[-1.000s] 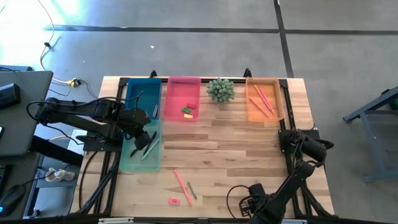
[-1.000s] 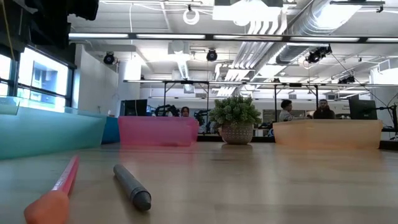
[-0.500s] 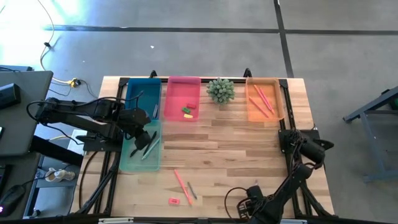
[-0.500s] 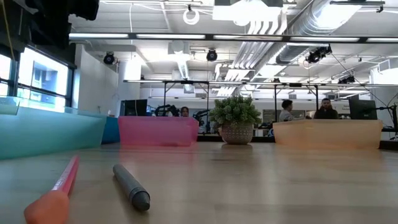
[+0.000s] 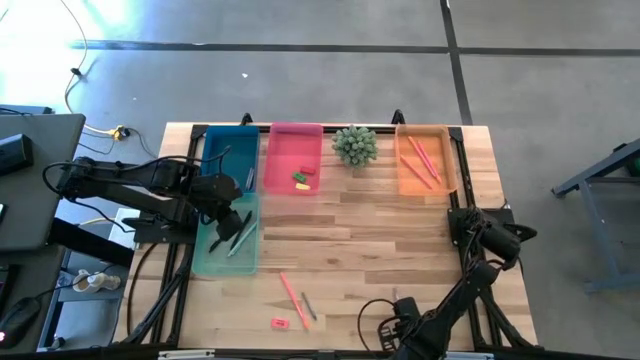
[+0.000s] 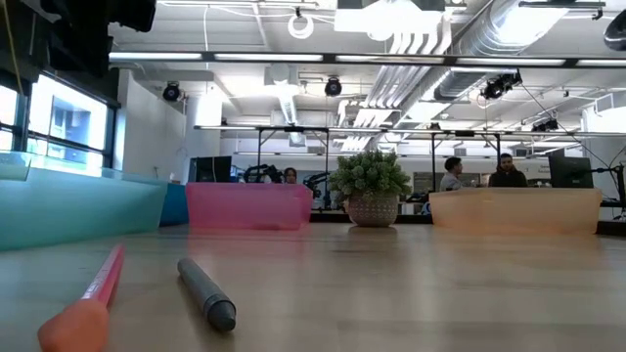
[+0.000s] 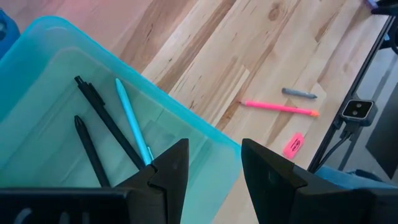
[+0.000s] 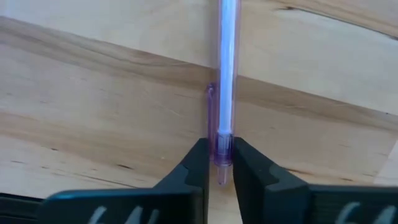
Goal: Sort crayons/erasers/pens/pencils in bins
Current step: Put the purple pen into the light blue bin
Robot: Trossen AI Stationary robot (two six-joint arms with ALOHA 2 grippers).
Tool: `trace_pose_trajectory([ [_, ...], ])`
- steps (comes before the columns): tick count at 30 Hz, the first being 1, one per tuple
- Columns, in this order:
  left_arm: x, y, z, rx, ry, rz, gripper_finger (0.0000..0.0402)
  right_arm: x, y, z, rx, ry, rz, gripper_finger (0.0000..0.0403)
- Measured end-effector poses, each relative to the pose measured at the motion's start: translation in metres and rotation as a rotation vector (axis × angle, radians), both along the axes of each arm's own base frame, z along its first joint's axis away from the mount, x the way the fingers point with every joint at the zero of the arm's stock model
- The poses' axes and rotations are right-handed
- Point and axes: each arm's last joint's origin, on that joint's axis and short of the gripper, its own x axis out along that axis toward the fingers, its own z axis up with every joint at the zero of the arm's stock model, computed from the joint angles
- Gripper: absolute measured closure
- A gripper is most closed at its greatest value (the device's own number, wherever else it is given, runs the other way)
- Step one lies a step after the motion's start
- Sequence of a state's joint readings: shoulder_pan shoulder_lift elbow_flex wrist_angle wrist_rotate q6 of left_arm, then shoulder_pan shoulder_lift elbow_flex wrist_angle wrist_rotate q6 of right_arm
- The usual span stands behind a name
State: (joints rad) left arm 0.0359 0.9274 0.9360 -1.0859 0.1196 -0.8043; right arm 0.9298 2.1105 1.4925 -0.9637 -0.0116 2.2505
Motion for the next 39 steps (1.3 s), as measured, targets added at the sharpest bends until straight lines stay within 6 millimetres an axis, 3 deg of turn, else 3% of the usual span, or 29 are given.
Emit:
trace_pose_trajectory([
  [11,0.000,-0.001,0.000,-0.008,-0.004,-0.047,0.0267,0.002,0.002,0.000,0.003,-0.043,0.018,0.0375],
  [26,-0.001,-0.002,0.000,-0.026,0.000,-0.071,0.0265,0.020,0.010,0.009,-0.017,-0.326,0.032,0.0381],
  [39,-0.003,-0.002,-0.003,-0.007,0.025,-0.107,0.0202,0.032,0.006,0.012,-0.031,-0.393,0.069,0.0388],
])
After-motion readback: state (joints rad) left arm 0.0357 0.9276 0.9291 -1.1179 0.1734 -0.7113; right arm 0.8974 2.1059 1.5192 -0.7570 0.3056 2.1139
